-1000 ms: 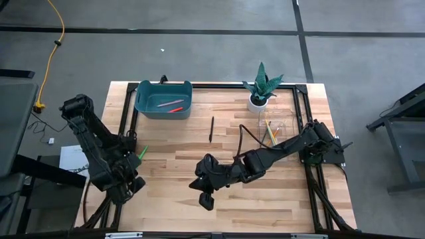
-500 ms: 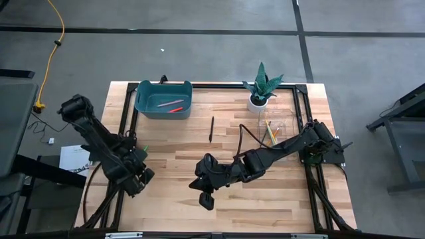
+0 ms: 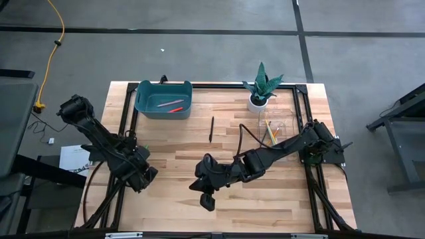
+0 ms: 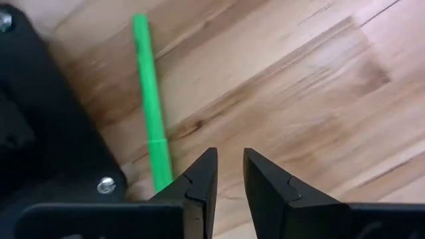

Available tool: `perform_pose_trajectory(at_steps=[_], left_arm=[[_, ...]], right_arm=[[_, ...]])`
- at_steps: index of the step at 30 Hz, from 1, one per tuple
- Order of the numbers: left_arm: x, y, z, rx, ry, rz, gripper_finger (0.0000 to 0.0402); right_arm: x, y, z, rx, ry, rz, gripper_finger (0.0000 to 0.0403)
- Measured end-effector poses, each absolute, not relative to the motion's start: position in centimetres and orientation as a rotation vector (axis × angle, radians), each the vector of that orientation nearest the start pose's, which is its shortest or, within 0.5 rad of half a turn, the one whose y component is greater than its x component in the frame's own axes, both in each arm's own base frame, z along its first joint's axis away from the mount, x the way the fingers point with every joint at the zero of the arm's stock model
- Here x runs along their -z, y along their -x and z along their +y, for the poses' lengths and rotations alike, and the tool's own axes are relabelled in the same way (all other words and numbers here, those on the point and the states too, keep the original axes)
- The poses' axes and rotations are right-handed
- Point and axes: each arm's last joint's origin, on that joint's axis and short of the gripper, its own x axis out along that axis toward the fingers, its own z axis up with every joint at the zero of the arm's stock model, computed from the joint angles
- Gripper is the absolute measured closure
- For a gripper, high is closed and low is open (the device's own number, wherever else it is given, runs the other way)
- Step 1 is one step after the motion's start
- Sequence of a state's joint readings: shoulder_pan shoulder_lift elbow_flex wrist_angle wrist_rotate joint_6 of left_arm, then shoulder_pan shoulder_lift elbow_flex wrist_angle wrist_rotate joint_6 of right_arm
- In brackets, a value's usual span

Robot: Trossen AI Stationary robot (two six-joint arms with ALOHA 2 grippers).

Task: Sort pens & pencils
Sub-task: Put the green pen into the blue bin

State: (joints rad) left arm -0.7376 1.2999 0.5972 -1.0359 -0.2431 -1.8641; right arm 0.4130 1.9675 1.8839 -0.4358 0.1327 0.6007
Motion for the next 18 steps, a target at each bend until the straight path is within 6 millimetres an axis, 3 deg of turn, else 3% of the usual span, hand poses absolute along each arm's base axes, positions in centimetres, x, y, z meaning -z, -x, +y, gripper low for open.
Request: perform_pose_trajectory(at_steps=[18], left_arm=[[-14.6,-11.7,-10.0,-1.03,0.647,1.253,0.0339]], right_arm=[[-33.8,-42.5,16.3,-0.18,-0.475,0.595,0.0403]])
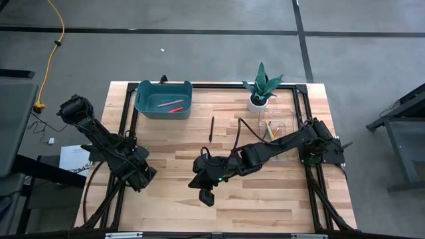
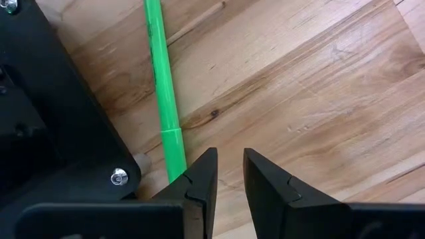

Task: Sort pens & pencils
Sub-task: Put the green pen into the blue bin

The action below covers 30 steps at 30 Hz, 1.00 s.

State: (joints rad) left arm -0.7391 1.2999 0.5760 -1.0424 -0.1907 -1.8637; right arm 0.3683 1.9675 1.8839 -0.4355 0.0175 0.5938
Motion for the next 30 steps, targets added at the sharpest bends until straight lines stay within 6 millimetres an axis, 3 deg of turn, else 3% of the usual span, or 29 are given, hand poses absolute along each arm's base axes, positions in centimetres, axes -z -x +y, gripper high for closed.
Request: perform_pose_trajectory(at_steps=[15,30], left_arm=[[-15.4,-12.2,-10.5,-1.007,0.668,1.279,0.0339],[-16.5,-12.4,-10.5,-0.999,0.579,1.289,0.0339]], right_arm=[[-33.8,-42.6,15.9,-0.186,-0.464,0.595,0.0403],[-33.8,-42.6,16.0,-0.206,-0.451,0.599,0.0403]])
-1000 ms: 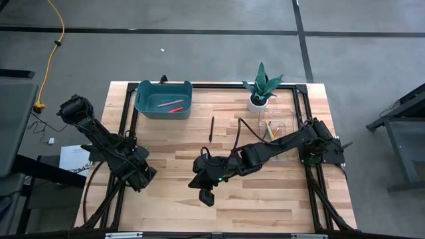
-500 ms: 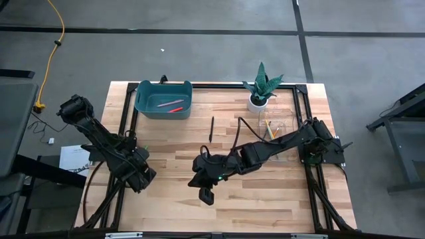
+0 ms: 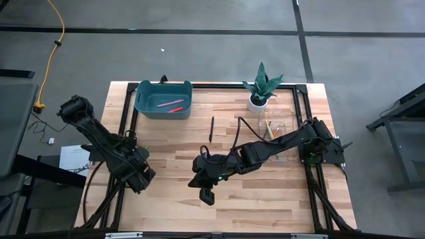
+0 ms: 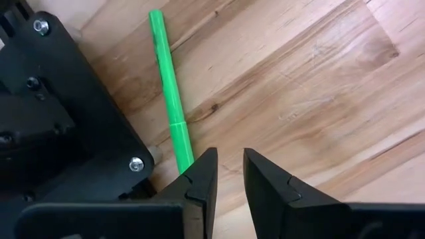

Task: Sort pens & pencils
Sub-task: Put the green pen into the blue bin

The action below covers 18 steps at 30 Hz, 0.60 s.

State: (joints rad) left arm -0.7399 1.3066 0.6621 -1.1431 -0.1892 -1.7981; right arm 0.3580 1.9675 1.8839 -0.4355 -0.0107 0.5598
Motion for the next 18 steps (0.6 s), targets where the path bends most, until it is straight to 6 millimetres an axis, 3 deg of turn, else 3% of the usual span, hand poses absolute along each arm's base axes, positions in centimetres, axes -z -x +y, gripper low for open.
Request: perform_pose_trajectory(at_steps=[8,18], left_arm=[[-15.6,-12.7,-11.1,-0.986,0.485,1.386,0.0339],[-16.8,-12.5,-10.9,-1.031,0.396,1.423,0.0339]], right_arm=[[-33.8,-42.6,16.0,-0.205,-0.458,0.601,0.0403],[-33.8,-42.6,16.0,-0.202,-0.466,0.603,0.0403]])
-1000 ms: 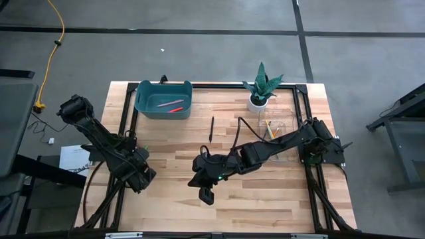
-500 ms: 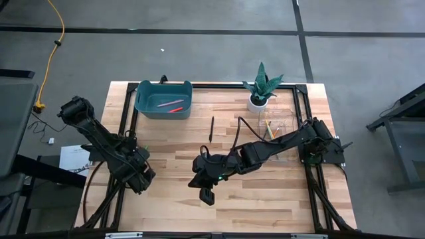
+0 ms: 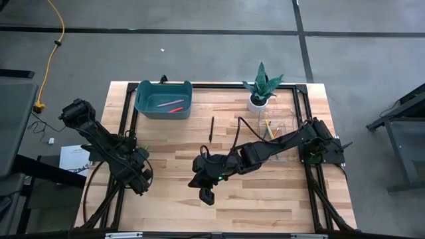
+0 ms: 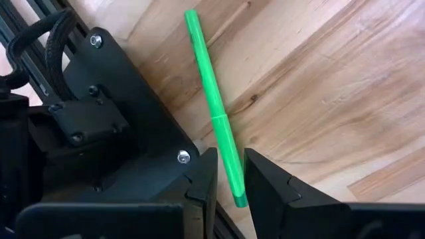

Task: Sort pens & pencils
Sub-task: Put the green pen into the blue bin

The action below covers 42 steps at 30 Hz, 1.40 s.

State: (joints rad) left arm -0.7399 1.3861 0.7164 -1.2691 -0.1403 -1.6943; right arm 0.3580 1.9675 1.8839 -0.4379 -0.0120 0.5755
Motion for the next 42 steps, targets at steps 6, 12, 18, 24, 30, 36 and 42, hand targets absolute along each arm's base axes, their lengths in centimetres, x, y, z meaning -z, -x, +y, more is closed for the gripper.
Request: perform_pose_trajectory(at_steps=[6,12,18,24,30,36,42], left_arm=[[-16.5,-12.5,-10.9,-1.031,0.37,1.444,0.0339],[-15.3,-12.9,-11.4,-1.015,0.314,1.528,0.0339],[-14.3,-13.0,-11.7,-1.014,0.263,1.607,0.0345],[-14.2,-13.1,-11.7,-1.02,0.25,1.597,0.0381],[-14.2,-13.2,-11.7,-1.012,0.249,1.578,0.0399],[-14.1,-13.3,-11.9,-0.993,0.27,1.57,0.0384],[-14.1,-13.4,-11.9,-0.989,0.275,1.569,0.0383]], right_arm=[[-33.8,-42.6,16.1,-0.203,-0.469,0.605,0.0403],[-33.8,-42.6,16.1,-0.201,-0.476,0.606,0.0403],[-33.8,-42.5,16.1,-0.198,-0.483,0.608,0.0403],[-33.8,-42.5,16.1,-0.196,-0.491,0.61,0.0403],[-33.8,-42.5,16.1,-0.195,-0.494,0.61,0.0403],[-33.8,-42.5,16.1,-0.195,-0.494,0.61,0.0403],[-33.8,-42.5,16.1,-0.195,-0.494,0.61,0.0403]])
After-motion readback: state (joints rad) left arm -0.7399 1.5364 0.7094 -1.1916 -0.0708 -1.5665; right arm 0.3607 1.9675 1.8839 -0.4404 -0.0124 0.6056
